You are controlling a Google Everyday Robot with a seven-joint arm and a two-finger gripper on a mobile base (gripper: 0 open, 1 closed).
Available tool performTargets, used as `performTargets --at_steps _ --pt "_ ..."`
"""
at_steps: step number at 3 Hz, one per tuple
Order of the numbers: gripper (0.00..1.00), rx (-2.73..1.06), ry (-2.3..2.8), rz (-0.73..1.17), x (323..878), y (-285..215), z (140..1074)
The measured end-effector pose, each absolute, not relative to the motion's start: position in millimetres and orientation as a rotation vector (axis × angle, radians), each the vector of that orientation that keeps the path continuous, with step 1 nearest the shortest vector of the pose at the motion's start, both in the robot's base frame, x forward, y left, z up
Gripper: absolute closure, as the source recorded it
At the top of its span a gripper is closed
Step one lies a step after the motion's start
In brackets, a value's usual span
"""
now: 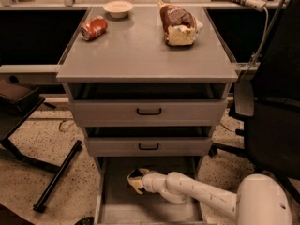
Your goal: Place sponge into bottom drawer
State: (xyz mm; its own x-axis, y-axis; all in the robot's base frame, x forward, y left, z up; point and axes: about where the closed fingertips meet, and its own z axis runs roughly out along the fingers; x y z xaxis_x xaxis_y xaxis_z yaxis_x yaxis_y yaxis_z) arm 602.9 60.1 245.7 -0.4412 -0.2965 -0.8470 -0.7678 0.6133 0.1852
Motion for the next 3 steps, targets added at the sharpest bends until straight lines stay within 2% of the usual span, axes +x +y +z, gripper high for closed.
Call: performTargets --at_steps 3 --pt "1.0 -0.777 2.144 0.788 583 46 183"
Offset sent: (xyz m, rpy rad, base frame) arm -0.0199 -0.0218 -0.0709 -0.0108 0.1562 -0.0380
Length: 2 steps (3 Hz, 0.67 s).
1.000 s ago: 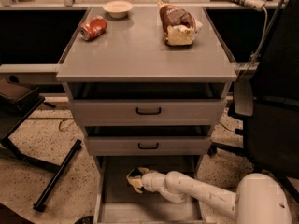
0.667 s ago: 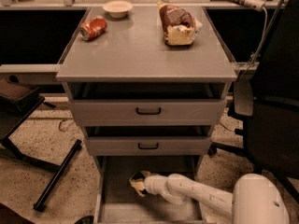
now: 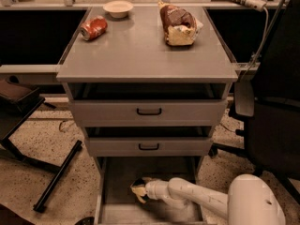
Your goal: Place sponge into bottom drawer
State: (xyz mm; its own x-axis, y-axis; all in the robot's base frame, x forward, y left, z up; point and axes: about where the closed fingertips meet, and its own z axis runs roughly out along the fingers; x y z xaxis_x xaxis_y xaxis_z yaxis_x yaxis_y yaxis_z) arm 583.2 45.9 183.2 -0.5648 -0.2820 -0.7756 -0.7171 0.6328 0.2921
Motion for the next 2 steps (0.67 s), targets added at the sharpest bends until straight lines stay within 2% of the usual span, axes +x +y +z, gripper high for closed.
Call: performTargets --at_steps 2 --pt "1.0 -0.758 2.184 0.789 583 44 168"
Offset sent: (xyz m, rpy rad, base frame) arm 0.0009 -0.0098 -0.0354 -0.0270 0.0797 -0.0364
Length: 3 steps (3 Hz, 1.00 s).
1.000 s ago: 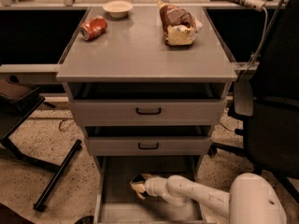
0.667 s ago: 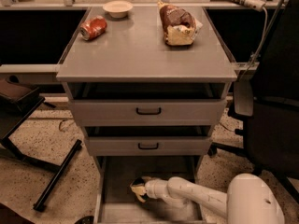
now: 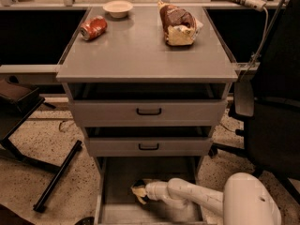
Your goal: Place sponge into bottom drawer
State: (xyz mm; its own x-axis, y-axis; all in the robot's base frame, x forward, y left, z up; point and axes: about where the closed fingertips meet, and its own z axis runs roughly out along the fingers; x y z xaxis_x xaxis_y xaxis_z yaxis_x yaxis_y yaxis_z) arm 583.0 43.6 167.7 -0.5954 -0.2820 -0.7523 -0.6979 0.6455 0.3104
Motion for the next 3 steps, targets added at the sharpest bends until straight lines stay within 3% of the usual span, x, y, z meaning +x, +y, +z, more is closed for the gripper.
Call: performTargets --at_steps 1,3 --pt "1.0 -0.71 2.247 0.798 580.9 33.3 144.6" --pt "0.59 -0.706 2.252 0.796 581.2 31.3 143.1"
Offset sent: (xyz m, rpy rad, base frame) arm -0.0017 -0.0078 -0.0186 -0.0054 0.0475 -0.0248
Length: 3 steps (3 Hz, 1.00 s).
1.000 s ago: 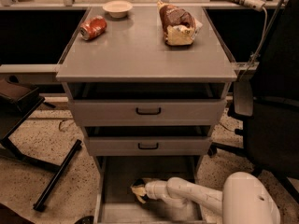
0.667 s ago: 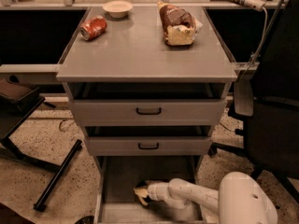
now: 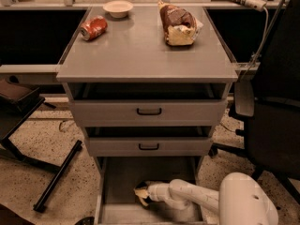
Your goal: Place sponge into bottom drawer
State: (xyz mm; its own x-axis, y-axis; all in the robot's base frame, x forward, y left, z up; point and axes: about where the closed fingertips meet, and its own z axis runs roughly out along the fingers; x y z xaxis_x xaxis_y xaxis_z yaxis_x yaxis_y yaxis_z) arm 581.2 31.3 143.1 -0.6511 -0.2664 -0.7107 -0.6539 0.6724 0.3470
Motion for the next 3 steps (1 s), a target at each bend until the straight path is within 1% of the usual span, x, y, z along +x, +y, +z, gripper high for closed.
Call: performTargets --at_steps 2,3 --pt "0.13 -0.706 2.252 0.796 581.2 31.4 143.0" --pt "0.0 -0.706 2.252 0.796 581.2 31.5 143.0"
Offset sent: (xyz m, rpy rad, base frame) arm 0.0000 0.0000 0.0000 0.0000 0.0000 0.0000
